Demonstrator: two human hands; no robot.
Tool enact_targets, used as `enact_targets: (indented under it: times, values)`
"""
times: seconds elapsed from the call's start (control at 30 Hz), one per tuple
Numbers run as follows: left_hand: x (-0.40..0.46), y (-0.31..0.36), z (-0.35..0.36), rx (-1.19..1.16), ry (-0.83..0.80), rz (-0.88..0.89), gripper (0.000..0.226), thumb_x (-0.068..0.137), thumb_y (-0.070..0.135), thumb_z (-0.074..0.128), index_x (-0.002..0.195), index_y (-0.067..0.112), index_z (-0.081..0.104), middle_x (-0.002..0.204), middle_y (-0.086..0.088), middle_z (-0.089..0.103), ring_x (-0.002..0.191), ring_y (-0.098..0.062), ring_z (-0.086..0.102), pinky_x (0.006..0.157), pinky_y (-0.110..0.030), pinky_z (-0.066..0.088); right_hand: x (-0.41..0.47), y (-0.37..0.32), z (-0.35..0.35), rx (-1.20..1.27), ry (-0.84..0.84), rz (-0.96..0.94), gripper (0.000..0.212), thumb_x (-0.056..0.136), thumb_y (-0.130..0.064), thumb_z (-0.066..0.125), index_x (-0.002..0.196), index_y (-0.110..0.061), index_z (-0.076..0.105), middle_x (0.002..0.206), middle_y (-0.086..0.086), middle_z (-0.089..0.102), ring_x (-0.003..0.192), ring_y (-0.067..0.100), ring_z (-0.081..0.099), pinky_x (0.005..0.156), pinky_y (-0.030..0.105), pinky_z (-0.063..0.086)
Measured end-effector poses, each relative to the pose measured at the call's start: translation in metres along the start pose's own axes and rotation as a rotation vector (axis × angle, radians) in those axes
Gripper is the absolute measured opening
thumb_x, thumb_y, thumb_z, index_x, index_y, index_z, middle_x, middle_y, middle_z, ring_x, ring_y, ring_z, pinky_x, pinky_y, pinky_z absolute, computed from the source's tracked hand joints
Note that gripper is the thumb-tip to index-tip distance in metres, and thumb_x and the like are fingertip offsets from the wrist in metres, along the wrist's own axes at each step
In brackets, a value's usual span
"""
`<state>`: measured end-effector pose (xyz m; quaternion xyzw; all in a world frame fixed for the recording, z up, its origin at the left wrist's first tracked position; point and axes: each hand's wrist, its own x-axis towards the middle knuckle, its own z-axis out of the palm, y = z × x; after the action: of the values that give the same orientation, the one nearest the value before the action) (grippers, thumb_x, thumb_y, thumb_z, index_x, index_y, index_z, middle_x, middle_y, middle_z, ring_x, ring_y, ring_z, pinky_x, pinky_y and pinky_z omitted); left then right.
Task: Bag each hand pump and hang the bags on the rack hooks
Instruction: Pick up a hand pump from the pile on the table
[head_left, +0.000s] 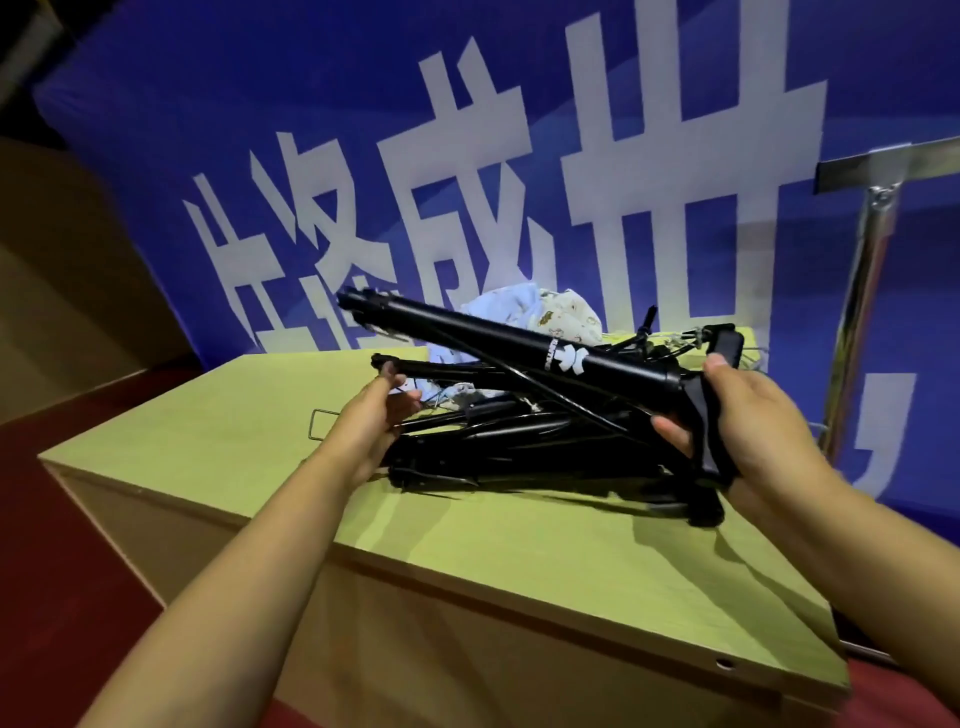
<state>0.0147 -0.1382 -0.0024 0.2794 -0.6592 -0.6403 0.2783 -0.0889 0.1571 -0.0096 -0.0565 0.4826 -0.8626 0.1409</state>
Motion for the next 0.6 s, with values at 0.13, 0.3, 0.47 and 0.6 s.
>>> enact_targets:
  times: [0.13, 0.3, 0.47, 0.6]
  values:
    - [-0.019, 0.008, 0.038, -0.194, -0.059, 0.138, 0.023, 0.1, 0.038, 0.039, 0.097, 0.02, 0.054, 0.097, -0.005, 0.067, 0.094, -0.013, 0.061, 0.089, -0.03, 0.04, -0.005, -0.014, -0.007, 0.067, -0.018, -0.012, 0.02, 0.1, -0.026, 0.042, 0.094, -0.01, 0.05, 0.092, 0.005, 0.063, 0.084, 0.017, 0.066, 0.054, 0.022, 0.058]
    - [-0.055, 0.051, 0.057, -0.764, -0.169, 0.234, 0.062, 0.089, 0.066, 0.033, 0.135, 0.026, 0.042, 0.124, -0.016, 0.057, 0.114, -0.031, 0.057, 0.098, -0.05, 0.043, -0.009, -0.029, -0.044, 0.03, 0.025, -0.057, 0.021, 0.099, -0.031, 0.043, 0.095, -0.012, 0.049, 0.101, 0.011, 0.064, 0.087, 0.021, 0.067, 0.05, 0.021, 0.056]
    - [-0.104, 0.081, 0.097, -0.774, -0.305, 0.216, 0.066, 0.082, 0.071, 0.04, 0.138, 0.036, 0.043, 0.124, -0.018, 0.059, 0.109, -0.038, 0.063, 0.09, -0.061, 0.046, -0.029, -0.038, -0.103, 0.05, 0.061, -0.095, 0.024, 0.097, -0.036, 0.043, 0.085, -0.015, 0.046, 0.091, 0.012, 0.056, 0.078, 0.023, 0.064, 0.045, 0.022, 0.054]
    - [-0.134, 0.083, 0.125, -0.802, -0.422, 0.157, 0.042, 0.085, 0.044, 0.051, 0.115, 0.016, 0.061, 0.123, -0.017, 0.06, 0.103, -0.032, 0.066, 0.099, -0.052, 0.044, -0.053, -0.042, -0.136, 0.0, 0.04, -0.151, 0.084, 0.024, -0.075, 0.077, 0.081, -0.019, 0.05, 0.085, 0.008, 0.054, 0.053, 0.006, 0.065, 0.044, 0.021, 0.053]
